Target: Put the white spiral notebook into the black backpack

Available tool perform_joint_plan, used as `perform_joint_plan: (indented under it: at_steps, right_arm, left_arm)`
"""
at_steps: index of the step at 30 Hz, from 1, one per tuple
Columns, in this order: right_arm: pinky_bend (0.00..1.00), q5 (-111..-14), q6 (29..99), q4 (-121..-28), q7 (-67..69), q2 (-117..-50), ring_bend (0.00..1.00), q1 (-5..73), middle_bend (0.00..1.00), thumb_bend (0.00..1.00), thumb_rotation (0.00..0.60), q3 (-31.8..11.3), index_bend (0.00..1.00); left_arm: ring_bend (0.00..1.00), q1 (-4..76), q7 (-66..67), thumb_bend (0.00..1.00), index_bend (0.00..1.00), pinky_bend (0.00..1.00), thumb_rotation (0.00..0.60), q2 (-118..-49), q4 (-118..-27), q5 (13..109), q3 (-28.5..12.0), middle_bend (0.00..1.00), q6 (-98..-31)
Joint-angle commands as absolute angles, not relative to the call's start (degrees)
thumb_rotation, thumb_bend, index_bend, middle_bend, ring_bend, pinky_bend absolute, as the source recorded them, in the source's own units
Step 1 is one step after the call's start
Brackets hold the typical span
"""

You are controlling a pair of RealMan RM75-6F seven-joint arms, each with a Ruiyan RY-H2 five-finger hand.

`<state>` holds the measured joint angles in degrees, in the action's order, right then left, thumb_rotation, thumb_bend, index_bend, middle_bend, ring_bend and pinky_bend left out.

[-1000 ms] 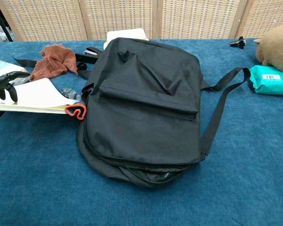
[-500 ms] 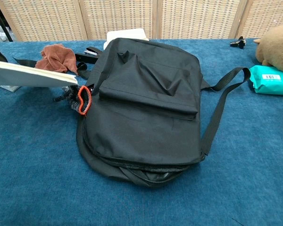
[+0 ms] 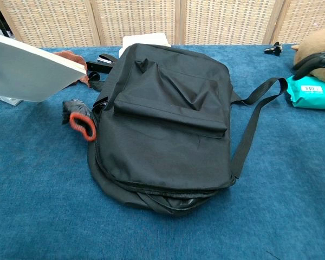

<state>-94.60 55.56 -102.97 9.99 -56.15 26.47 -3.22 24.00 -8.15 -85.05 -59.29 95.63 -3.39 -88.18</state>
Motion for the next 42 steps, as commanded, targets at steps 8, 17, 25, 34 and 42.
perform_joint_plan:
  at_steps: [8, 17, 25, 34, 42]
  right_arm:
    - [0.14, -92.4, 47.9, -108.0, 8.1, -60.0, 0.14, 31.9, 0.17, 0.00, 0.600, -2.9, 0.24]
    - [0.17, -84.8, 42.2, -110.0, -0.4, -67.2, 0.16, 37.0, 0.19, 0.00, 0.600, -4.9, 0.26]
    - [0.17, -78.2, 44.6, -107.9, -9.2, -74.8, 0.16, 39.0, 0.20, 0.00, 0.600, -6.6, 0.28]
    - [0.16, -77.5, 47.3, -105.7, -14.2, -80.1, 0.17, 40.2, 0.21, 0.00, 0.600, -6.1, 0.29]
    - [0.15, -77.8, 47.4, -104.6, -15.5, -82.5, 0.17, 41.2, 0.21, 0.00, 0.600, -5.2, 0.28]
  left_arm:
    - [0.46, 23.4, -7.7, 0.63, 0.71, 0.53, 0.600, -83.6, -61.0, 96.0, -3.2, 0.59, -89.9]
    - [0.46, 23.0, -10.2, 0.63, 0.71, 0.53, 0.600, -83.7, -61.3, 94.7, -4.3, 0.59, -90.7]
    - [0.46, 22.8, -11.7, 0.63, 0.71, 0.53, 0.600, -83.9, -61.2, 94.4, -4.4, 0.59, -90.9]
    - [0.46, 22.6, -13.5, 0.63, 0.71, 0.53, 0.600, -83.9, -60.4, 94.3, -4.4, 0.59, -91.3]
    - [0.46, 22.5, -13.9, 0.63, 0.71, 0.53, 0.600, -83.6, -60.5, 94.3, -4.4, 0.59, -91.4]
